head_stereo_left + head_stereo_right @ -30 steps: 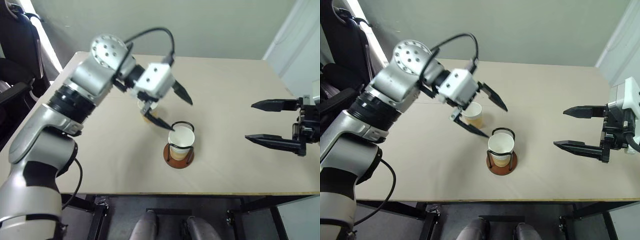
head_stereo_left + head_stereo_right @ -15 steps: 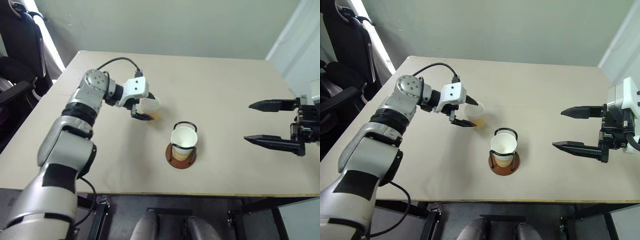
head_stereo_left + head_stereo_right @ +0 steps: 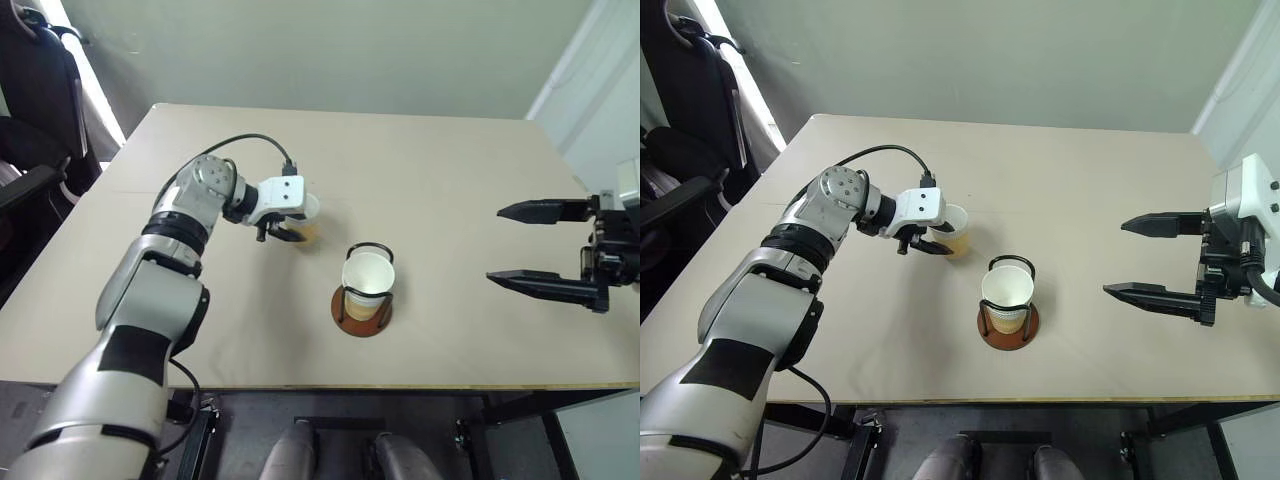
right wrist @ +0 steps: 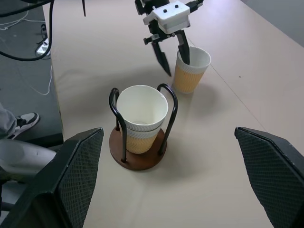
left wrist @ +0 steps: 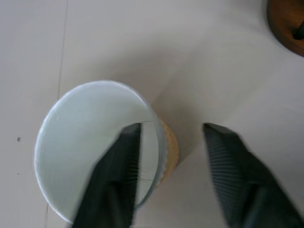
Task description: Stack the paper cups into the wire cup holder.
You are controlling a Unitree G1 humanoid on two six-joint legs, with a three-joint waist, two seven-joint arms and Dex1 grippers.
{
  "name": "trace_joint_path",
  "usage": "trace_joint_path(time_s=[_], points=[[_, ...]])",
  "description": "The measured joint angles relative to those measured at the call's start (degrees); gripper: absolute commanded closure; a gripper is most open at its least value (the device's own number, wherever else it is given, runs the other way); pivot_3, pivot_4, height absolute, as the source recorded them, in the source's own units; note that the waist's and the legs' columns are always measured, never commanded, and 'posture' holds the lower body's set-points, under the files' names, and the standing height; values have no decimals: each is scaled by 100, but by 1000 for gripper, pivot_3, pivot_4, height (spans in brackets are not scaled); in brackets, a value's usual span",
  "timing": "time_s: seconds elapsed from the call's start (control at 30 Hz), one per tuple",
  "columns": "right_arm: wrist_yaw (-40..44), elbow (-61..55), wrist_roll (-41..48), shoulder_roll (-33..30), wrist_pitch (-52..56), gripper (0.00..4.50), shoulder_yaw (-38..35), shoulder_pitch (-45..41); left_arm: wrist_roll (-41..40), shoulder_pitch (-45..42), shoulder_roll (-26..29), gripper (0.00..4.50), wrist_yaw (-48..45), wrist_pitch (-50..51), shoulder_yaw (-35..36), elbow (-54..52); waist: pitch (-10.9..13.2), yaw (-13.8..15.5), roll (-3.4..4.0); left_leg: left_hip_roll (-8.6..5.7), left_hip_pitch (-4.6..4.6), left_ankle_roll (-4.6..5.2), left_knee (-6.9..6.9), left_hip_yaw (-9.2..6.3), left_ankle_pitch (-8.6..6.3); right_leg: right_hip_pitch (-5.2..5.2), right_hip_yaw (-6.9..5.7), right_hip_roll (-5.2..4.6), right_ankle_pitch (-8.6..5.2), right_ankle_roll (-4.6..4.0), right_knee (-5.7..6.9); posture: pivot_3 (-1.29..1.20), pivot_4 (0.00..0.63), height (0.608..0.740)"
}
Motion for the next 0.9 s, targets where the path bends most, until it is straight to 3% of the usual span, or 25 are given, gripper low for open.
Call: trace_joint_path(time_s=[0.1, 0.23, 0.33, 0.57, 0.63, 0.77, 0.9], points=[[-1, -2, 8, -2, 25, 0, -104, 50, 16, -4, -26, 4424, -88, -22, 107, 0, 0, 0, 0, -1, -2, 9, 13, 3, -6, 1, 1, -3, 1, 2, 1, 0, 150, 740], [3, -8, 10, -11, 40, 0, -184, 127, -101, -121, -24, 4424, -753, -51, 407, -75, 0, 3, 0, -3, -5, 14, 18, 6, -8, 1, 2, -5, 1, 3, 1, 0, 150, 740], [31, -9, 89, -14, 85, 0, -256, 187, -766, -216, 10, 4424, -1648, 288, 529, -650, 0, 8, 0, -7, -13, 16, 21, 7, -9, -3, 3, -9, 1, 4, 1, 0, 150, 740], [51, -22, 127, -45, 97, 0, -346, 208, -3558, -818, 617, 4424, -1825, 1674, -116, -3684, 4, 14, -4, -11, -27, 28, 30, 20, -17, -10, 10, -15, 4, 15, -6, 0, 150, 740], [41, -36, 127, -47, 96, 0, -346, 210, -4011, -1075, 800, 4424, -1827, 1682, -266, -4316, -6, 9, 13, -12, -8, 39, 29, 28, -24, 7, 20, -20, 2, 19, -14, 0, 150, 740], [3, -84, 128, -46, 109, 0, -419, 303, -4785, -772, 1411, 4424, -1831, 1751, -975, -5336, -14, -54, 57, -12, 23, 41, 22, 38, -31, 22, 24, -17, -2, 23, 4, 0, 150, 740], [-41, -204, 130, -46, 125, 0, -584, 414, -4843, -547, 1761, 4424, -1835, 1487, -1897, -5721, -11, -47, 62, -7, 21, 32, 33, 23, -25, 21, 19, -16, 2, 16, 9, 0, 150, 740]])
